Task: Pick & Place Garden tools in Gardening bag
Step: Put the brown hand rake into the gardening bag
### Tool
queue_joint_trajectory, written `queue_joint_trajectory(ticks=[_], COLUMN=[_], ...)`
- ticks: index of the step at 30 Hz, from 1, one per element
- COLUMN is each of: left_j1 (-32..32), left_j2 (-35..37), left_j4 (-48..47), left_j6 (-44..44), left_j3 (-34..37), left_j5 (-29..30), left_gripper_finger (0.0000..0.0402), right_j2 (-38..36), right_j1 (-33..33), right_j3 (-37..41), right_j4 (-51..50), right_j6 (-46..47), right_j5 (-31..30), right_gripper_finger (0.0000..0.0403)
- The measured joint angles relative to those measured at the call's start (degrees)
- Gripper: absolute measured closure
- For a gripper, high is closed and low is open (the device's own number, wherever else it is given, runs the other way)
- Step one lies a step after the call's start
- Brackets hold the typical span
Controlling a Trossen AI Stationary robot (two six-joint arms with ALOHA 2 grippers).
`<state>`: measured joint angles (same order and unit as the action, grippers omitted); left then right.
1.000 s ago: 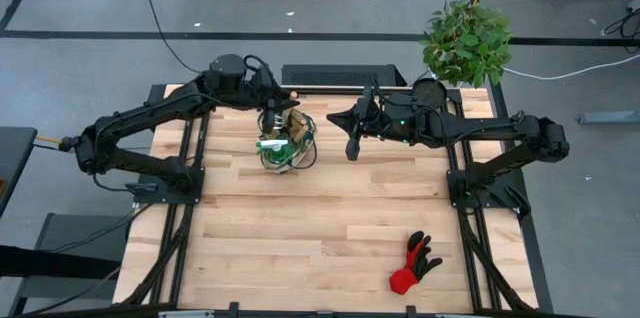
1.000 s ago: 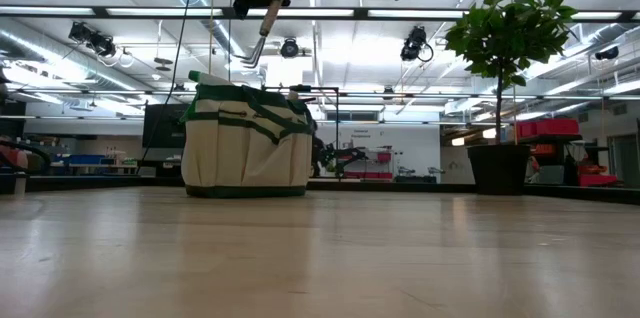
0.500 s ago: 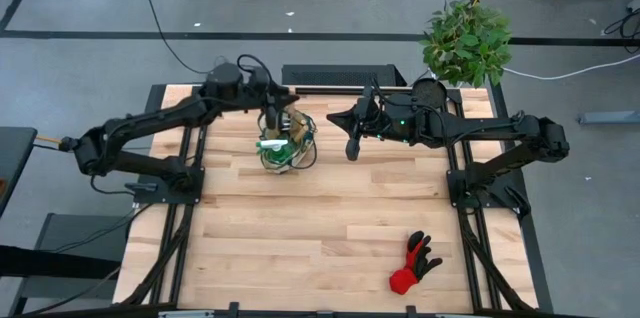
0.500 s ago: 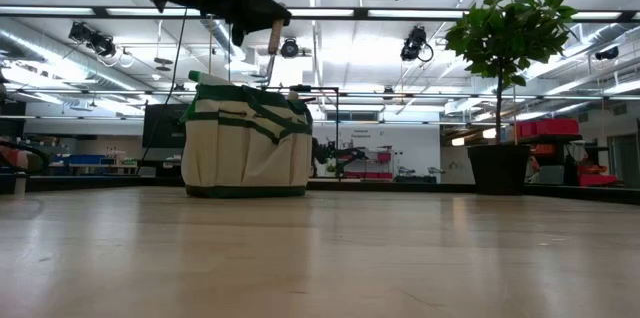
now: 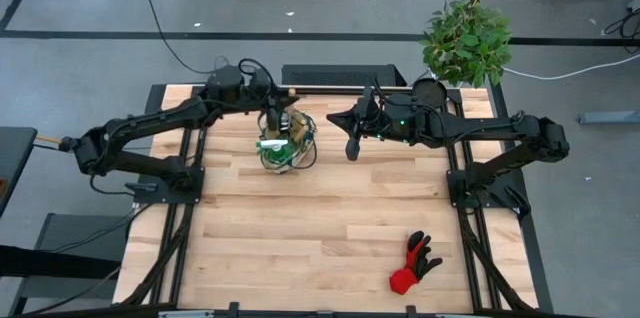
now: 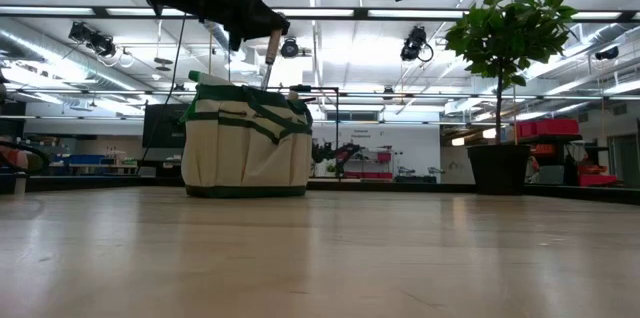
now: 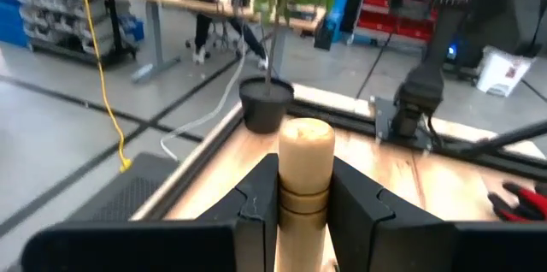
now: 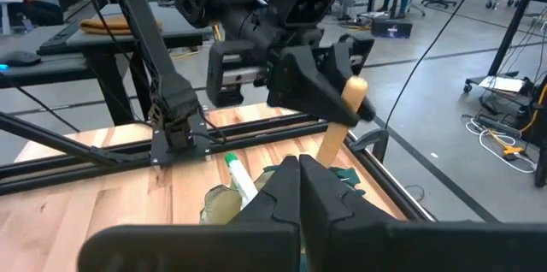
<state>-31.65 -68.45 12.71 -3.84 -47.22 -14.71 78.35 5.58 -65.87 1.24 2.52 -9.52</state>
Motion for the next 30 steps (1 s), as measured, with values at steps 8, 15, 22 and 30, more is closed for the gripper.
queue_joint_trajectory(ticks=[8, 15, 22, 30], left_j1=[1.76, 3.67, 3.64, 3.0], left_j2=[2.91, 5.96, 3.6, 3.06], left_j4=[-2.06, -2.25, 0.29, 15.63], left_j6=[-0.28, 1.28, 1.86, 1.5], left_j3=[0.0, -0.02, 2.21, 11.43], left_j5=[-1.43, 4.7, 5.74, 11.68], left_gripper_finger=[0.0323, 0.0323, 0.0323, 0.0323], right_j2=[0.0, 0.0, 0.0, 0.0], right_j1=[0.0, 0.0, 0.0, 0.0], right_j3=[0.0, 0.0, 0.0, 0.0], right_j4=[-0.07, -0.05, -0.03, -0.01], right_j6=[-0.02, -0.02, -0.04, -0.05], right_j5=[-0.04, -0.13, -0.13, -0.11], right_gripper_finger=[0.0403, 0.0403, 0.0403, 0.0403])
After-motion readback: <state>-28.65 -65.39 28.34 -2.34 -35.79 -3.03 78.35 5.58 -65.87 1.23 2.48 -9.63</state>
